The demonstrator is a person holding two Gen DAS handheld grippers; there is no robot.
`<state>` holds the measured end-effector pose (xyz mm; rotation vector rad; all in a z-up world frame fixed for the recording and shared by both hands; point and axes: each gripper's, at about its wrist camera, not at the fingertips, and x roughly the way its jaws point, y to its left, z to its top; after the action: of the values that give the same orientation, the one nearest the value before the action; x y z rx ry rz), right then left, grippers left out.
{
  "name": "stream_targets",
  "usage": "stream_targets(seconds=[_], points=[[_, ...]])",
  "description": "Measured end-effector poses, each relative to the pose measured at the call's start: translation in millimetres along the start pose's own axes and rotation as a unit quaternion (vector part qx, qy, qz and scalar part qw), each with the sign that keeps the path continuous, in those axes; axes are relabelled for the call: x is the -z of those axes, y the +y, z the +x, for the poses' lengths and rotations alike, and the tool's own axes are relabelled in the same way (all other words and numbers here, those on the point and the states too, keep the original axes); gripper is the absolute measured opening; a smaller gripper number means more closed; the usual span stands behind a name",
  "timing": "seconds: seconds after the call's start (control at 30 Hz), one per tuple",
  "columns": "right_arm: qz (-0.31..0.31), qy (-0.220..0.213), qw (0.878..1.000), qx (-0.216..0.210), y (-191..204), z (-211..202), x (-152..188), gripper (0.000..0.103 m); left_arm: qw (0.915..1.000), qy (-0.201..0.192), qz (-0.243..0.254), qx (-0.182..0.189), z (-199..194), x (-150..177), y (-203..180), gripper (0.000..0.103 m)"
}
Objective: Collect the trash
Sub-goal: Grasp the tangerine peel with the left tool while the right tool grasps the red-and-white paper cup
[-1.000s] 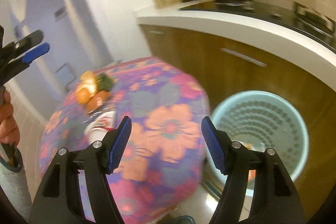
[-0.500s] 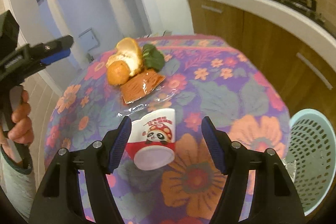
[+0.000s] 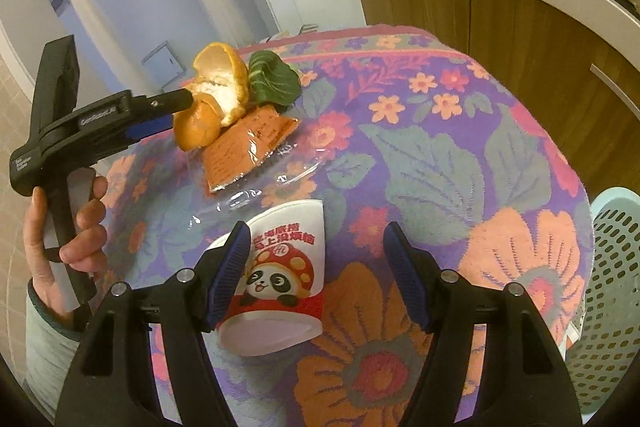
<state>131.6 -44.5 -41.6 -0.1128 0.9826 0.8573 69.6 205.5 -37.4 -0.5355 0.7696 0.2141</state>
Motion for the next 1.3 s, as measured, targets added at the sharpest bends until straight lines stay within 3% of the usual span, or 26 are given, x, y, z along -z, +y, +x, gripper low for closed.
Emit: stream_targets(seconds=[0.47,0.57,0.87,0.97,1.07,1.17,1.3], points=[[-0.019,0.007,1.000,-0.009,11.5,5.4,12.3,0.065,0.9997,0.016,0.016,0.014,2.4,17.1,-6.0,0.049],[-0.026,0.008,1.000,-0.008,16.0,6.2,16.2,0.065,0.9995,0.022,0.018,0.017,3.8,21.4,-6.5,0.042],[-0.035,0.005,0.999,-0.011,20.3,2.2,26.4,0.065,0.9989,0.022,-0.005,0.041,9.5,17.6,-1.7,0.041],[-0.036,0.005,0.999,-0.012,20.8,2.8,26.6,0.065,0.9985,0.027,-0.015,0.045,11.5,15.7,-2.1,0.050],[-0.038,0.005,0.999,-0.012,21.1,3.6,26.5,0.065,0.9988,0.021,-0.016,0.042,10.5,12.9,-4.4,0.050],[-0.043,0.003,0.999,-0.010,22.1,2.4,28.0,0.065,0.9992,0.028,-0.011,0.027,13.4,12.8,-5.4,0.032],[-0.050,-0.001,0.999,-0.009,25.4,0.0,31.3,0.065,0.9986,0.020,-0.019,0.045,7.7,19.4,0.1,0.017]])
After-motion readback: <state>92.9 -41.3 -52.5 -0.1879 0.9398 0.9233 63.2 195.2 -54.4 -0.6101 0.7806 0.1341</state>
